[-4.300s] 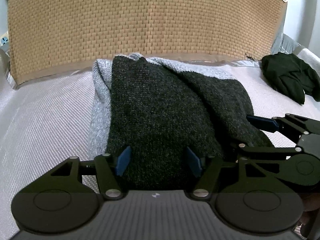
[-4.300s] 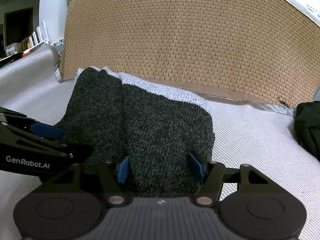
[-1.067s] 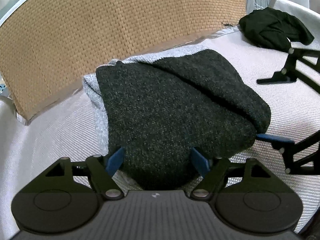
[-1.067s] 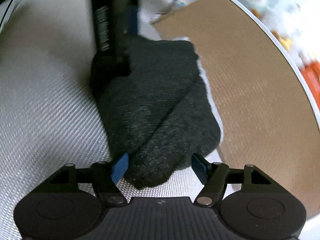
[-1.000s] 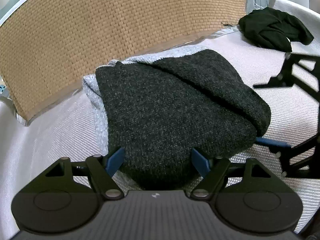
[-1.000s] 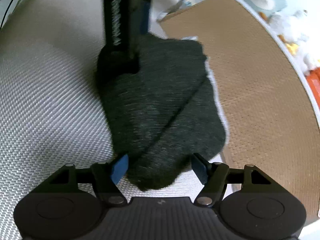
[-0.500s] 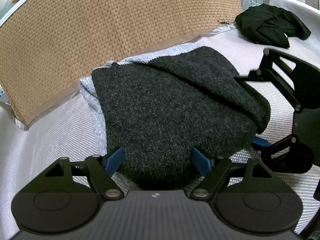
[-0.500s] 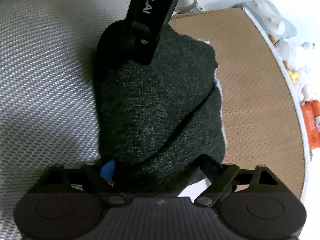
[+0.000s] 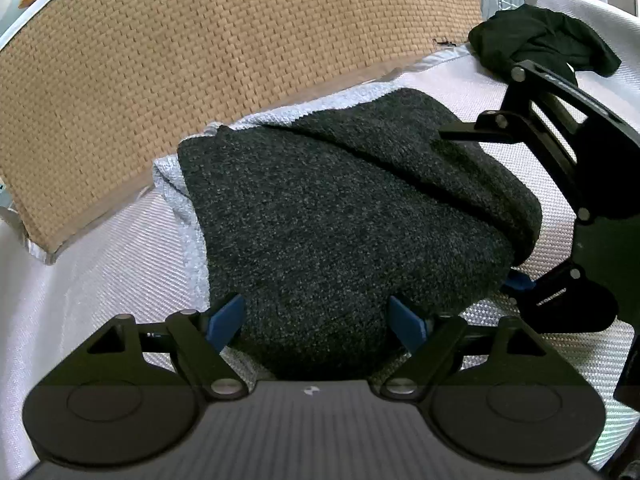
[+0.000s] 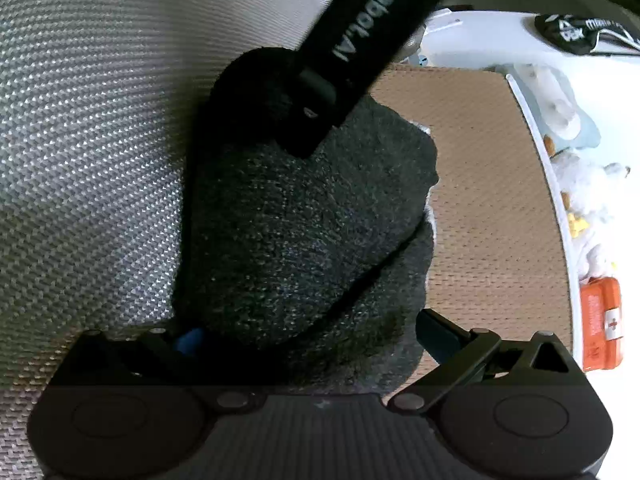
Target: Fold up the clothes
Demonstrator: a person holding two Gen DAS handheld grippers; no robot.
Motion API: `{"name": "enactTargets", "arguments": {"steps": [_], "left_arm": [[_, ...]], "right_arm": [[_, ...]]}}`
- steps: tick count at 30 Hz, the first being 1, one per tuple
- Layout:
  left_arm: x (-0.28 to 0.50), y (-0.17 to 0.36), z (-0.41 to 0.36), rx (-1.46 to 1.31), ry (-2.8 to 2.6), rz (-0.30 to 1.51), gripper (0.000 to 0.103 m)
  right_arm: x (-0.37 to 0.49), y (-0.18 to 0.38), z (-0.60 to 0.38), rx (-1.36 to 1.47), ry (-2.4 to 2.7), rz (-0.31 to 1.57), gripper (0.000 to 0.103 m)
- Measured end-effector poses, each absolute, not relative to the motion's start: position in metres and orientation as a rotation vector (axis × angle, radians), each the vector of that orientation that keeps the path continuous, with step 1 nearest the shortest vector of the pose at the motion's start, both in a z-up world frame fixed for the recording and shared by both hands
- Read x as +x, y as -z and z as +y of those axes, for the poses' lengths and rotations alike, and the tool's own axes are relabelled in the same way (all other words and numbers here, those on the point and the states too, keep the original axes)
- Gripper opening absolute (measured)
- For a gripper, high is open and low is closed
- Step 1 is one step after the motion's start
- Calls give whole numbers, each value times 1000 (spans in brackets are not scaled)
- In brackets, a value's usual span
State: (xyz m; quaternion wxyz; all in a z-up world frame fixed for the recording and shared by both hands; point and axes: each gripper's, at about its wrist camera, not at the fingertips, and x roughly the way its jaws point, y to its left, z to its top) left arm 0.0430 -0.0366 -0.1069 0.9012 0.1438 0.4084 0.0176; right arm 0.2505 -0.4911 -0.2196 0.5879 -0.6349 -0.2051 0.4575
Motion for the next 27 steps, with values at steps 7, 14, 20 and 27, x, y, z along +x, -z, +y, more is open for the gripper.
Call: {"name": "enactTargets", "arguments": {"steps": [7, 14, 20, 27], "left_arm": [[44, 108, -37, 299, -42, 839, 83], [43, 109, -36, 294, -48, 836, 83], [45, 111, -36, 299, -51, 836, 84], [44, 110, -37, 311, -51, 831, 84]], "right_arm": [[255, 216, -488, -1461, -1086, -449, 101], [249, 220, -492, -1492, -1089, -443, 94], [250, 214, -491, -1474, -1112, -399, 93], [254, 210, -489, -1488, -1130, -400, 93]]}}
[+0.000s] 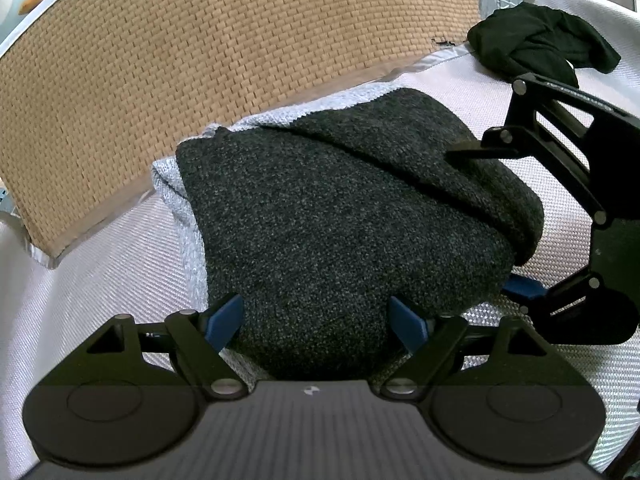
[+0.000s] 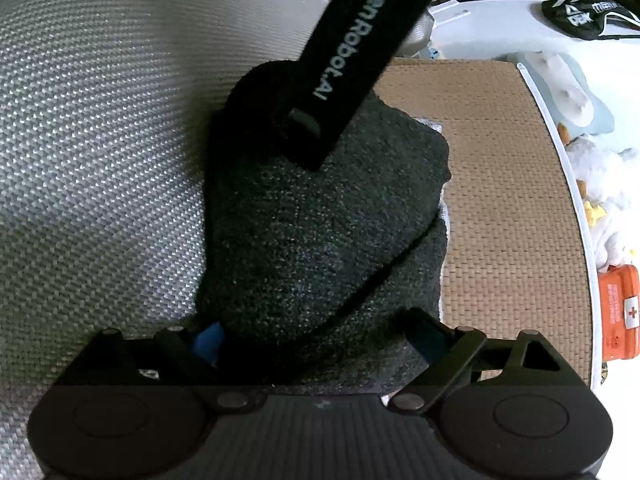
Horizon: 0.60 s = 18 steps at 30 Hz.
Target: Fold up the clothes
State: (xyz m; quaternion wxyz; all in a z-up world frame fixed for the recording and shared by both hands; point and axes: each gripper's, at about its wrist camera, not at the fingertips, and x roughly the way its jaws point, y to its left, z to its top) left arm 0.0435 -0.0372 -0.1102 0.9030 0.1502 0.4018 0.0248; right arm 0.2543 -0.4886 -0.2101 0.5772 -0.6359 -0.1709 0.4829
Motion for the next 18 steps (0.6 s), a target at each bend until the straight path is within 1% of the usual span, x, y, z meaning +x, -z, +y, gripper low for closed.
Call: {"name": "enactTargets", "arguments": {"steps": [4, 10, 12, 18], "left_arm": [[44, 109, -40, 314, -51, 829, 84], [40, 111, -42, 322, -54, 828, 84], [38, 109, -40, 321, -55, 829, 84], [38, 110, -42, 319, -56, 827, 84]], "right_arm": [[254, 204, -490, -1482, -1162, -387, 93], [254, 213, -486, -1493, -1180, -395, 93], [257, 217, -477, -1496, -1187, -396, 96], [262, 219, -460, -1466, -1197, -368, 97]]}}
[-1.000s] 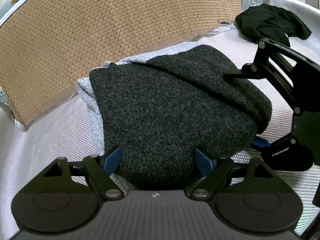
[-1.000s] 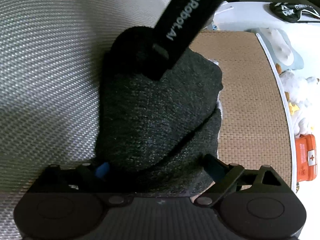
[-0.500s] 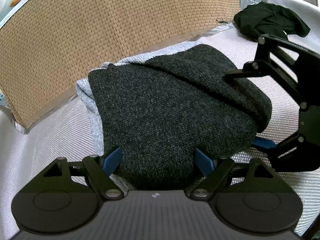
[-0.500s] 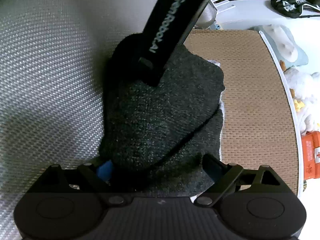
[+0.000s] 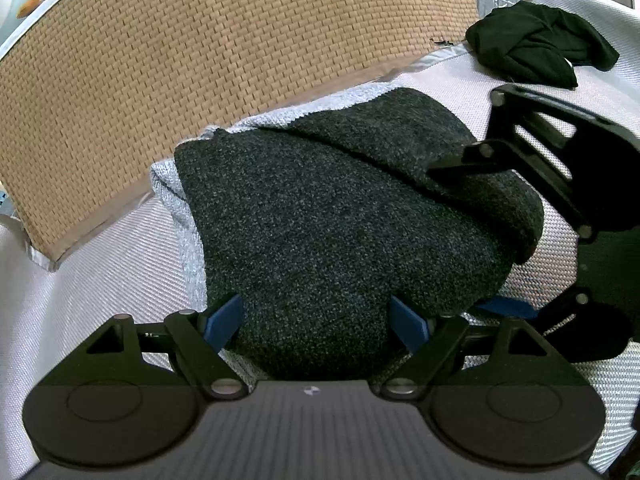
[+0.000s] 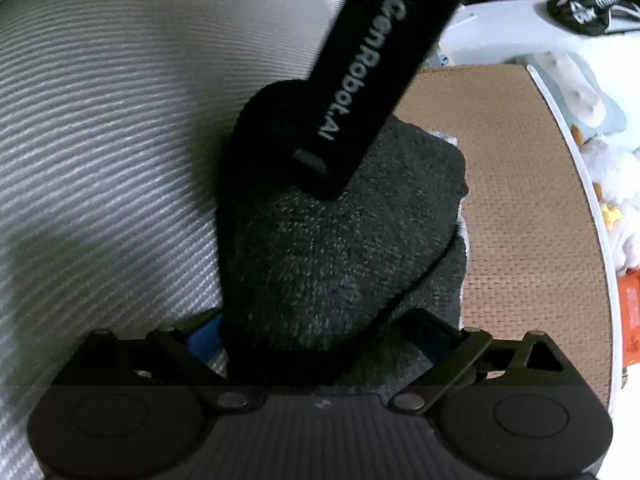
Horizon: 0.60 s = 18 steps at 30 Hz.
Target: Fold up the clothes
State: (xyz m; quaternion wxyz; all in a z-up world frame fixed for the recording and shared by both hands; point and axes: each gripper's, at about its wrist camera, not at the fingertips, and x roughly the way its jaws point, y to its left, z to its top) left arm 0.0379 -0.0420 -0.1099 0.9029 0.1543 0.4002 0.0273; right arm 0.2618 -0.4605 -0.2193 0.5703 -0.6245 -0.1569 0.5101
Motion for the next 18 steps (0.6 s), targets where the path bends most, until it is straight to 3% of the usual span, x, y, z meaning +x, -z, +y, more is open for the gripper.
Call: {"name": "enactTargets", "arguments": {"steps": [10, 18], "left_arm": [[39, 112, -44, 324, -56, 825, 84], [34, 114, -52, 449, 4, 830, 85]], "right_arm": [[284, 219, -430, -1428, -1249, -320, 102], [292, 217, -426, -1402, -1292, -274, 93]]}}
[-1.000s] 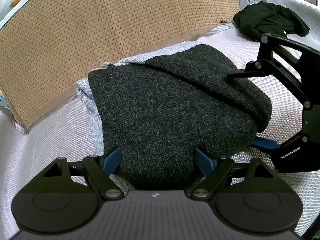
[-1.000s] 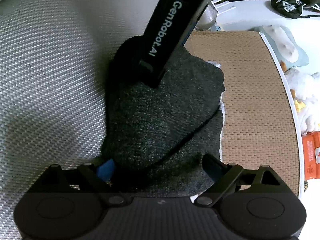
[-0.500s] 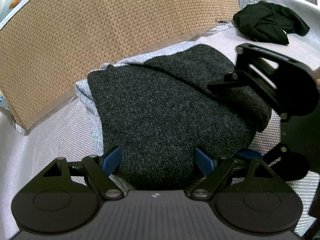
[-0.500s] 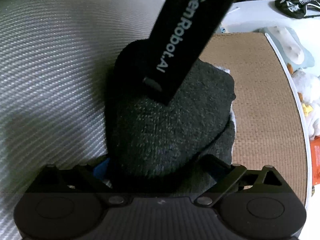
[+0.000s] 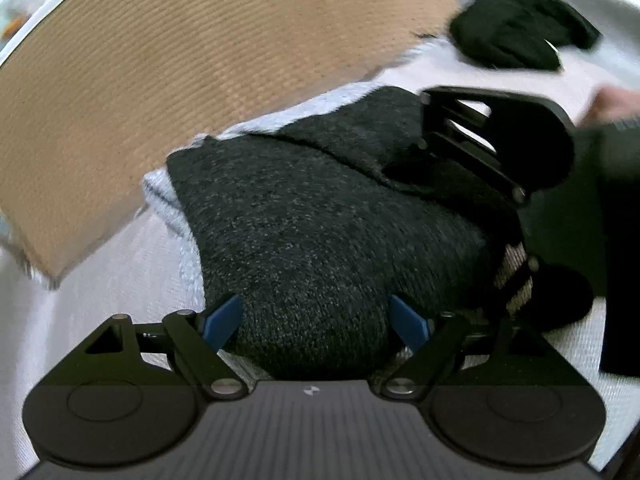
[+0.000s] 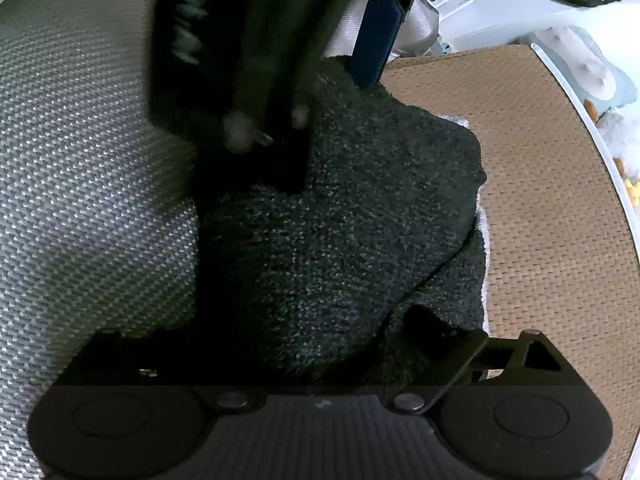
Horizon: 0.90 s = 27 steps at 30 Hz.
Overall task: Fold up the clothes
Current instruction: 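Press the dark stack with the left gripper while the right gripper holds its edge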
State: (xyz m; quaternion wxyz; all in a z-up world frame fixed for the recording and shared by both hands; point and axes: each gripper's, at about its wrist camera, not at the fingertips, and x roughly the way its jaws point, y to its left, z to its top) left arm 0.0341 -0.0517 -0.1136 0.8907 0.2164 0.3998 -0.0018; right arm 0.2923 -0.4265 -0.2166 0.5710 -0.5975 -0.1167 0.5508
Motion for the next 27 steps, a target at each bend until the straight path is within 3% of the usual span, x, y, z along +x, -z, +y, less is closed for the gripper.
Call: {"name": "enactTargets", "arguments": {"steps": [11, 21, 27], "left_arm": [[-10, 155, -93, 1300, 244, 705, 89], [1, 190, -84, 1490, 250, 677, 90], [5, 187, -80, 1486, 271, 657, 82]], "right_arm": [[281, 216, -435, -1390, -1293, -262, 92], [266, 215, -459, -1390, -1274, -254, 86], [266, 214, -465, -1375, -1289, -249, 85]]}}
